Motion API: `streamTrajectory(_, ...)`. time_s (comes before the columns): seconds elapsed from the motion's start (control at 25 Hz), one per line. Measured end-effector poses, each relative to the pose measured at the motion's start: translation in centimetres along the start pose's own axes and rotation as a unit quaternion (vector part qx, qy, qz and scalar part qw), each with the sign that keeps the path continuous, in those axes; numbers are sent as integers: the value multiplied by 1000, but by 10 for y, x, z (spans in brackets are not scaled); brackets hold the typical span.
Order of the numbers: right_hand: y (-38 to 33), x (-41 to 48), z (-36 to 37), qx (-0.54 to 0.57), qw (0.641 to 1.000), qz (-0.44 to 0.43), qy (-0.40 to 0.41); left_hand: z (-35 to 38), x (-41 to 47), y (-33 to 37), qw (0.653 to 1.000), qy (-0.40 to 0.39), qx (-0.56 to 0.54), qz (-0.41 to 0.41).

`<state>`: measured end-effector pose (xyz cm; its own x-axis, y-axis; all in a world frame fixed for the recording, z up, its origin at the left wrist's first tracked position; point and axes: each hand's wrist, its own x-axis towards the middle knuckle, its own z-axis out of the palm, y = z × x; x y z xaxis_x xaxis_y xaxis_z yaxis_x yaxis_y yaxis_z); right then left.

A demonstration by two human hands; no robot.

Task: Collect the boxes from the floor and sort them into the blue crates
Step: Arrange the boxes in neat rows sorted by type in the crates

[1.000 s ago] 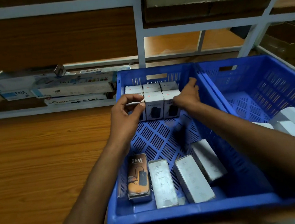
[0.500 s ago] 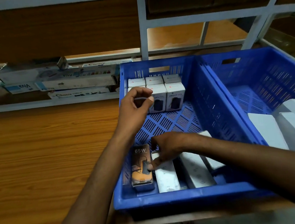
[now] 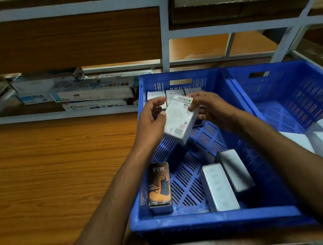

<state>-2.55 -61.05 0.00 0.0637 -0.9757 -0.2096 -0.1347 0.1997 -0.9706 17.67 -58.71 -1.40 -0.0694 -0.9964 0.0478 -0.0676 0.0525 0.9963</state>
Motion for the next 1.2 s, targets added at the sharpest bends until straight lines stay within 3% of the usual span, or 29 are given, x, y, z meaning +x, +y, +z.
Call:
streamTrajectory(0.16,2,3,-3,99,993,-54,21,4,-3,0,998,-57,27,-25)
streamTrajectory(0.28,-1,-1,0,90,993,-54,50,6,-2,0,995,-75,21,-57)
streamTrajectory(0.48,-5,-3,-2,77,994,-75,31,1,-1,-2,993,-94,-23,-74)
streamTrajectory(0.6,-8,-6,-1,50,996,-78,12,-2,0,-1,997,-54,-30,-36)
streamTrajectory(0.72,-9,-8,-1,31,999,-18,-40,-3,-1,0,997,-13,49,65)
streamTrajectory(0.84,-11,-13,-1,93,990,33,-101,-4,-3,1,984,31,89,149)
streamTrajectory(0.96,-14,-17,-1,188,968,32,-161,-3,-7,1,972,22,138,187)
streamTrajectory(1.04,-11,-11,-4,205,964,-5,-169,-2,-7,0,978,10,129,162)
streamTrajectory(1.2,-1,1,-10,165,975,-61,-133,-1,-6,4,997,-3,-9,71)
